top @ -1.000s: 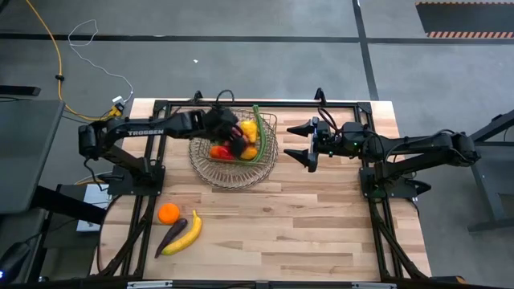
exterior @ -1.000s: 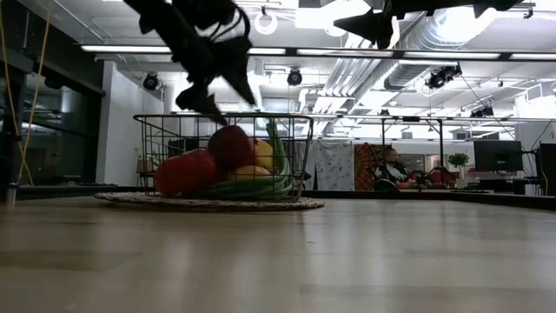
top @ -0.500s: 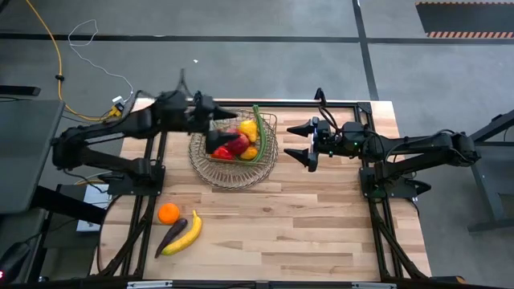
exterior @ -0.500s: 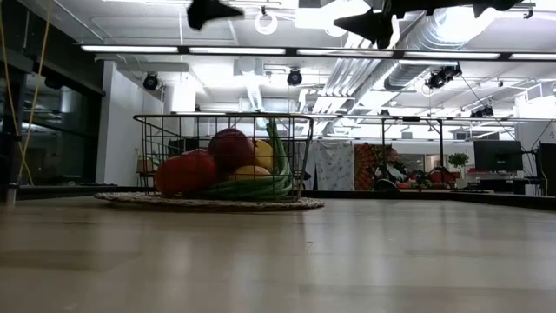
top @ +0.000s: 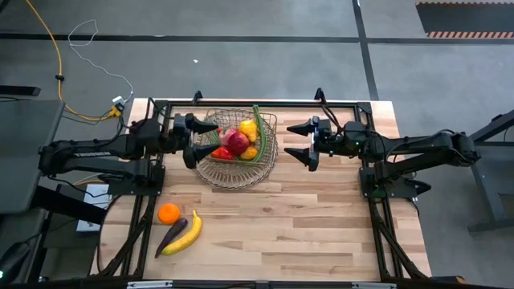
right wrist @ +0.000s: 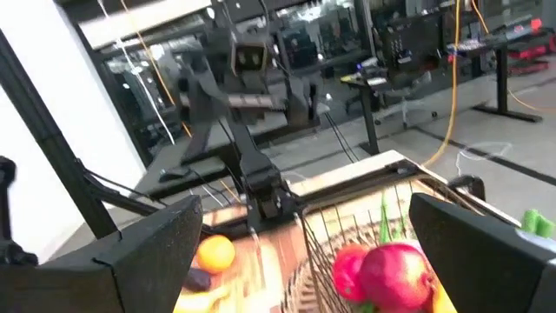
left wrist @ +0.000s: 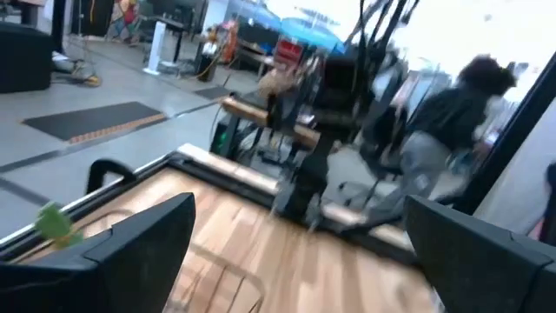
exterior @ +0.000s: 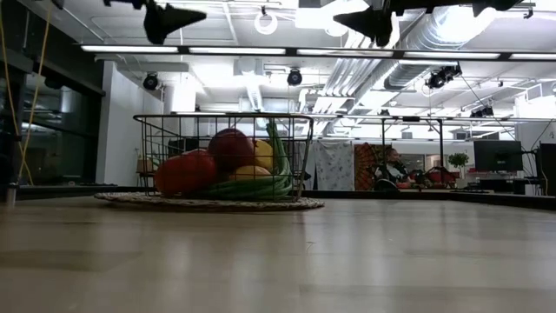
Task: Build produce basket
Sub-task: Put the orange into the wire basket
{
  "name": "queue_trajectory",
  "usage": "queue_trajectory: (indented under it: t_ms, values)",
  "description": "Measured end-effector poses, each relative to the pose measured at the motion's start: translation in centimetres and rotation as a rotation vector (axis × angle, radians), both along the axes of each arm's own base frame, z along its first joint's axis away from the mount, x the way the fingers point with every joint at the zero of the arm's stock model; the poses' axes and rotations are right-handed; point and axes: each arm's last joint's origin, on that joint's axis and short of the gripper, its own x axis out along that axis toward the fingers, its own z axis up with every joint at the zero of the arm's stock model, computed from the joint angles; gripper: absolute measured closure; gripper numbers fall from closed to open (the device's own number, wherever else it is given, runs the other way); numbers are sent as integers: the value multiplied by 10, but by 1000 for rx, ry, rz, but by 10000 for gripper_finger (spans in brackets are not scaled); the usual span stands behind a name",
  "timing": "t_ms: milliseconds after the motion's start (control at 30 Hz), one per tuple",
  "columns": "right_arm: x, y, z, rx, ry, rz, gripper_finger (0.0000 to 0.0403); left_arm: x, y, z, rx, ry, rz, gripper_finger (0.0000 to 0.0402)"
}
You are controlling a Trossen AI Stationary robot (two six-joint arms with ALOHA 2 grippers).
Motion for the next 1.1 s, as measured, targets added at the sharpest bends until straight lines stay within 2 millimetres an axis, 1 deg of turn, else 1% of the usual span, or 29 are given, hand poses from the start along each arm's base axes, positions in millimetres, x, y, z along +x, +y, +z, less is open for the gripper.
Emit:
queue_trajectory:
  t_ms: [133, 233, 333, 400, 567, 667, 833, 1100]
  values:
    - [0, 2, 6, 2, -58, 63, 4, -2, -1, -5, 30, 56, -8, 3]
    - [-1, 4, 11, 41, -115, 121, 4, -1, -1, -4, 26, 37, -30, 3]
    - [-1, 4, 12, 48, -125, 135, 4, -1, -1, -3, 24, 30, -35, 3]
    - [-1, 4, 10, 45, -111, 142, 4, -1, -1, -3, 28, 28, -34, 3]
    - [0, 4, 1, 32, -8, 131, 4, -1, -1, -3, 75, 41, -27, 3]
    - [0, 4, -3, 43, 30, 126, 4, -1, -1, -3, 75, 41, -27, 3]
    - [0, 4, -3, 70, 31, 125, 4, -1, -1, -3, 76, 41, -27, 3]
    - [0, 3, -5, 64, 50, 93, 4, -1, -1, -3, 67, 39, -19, 3]
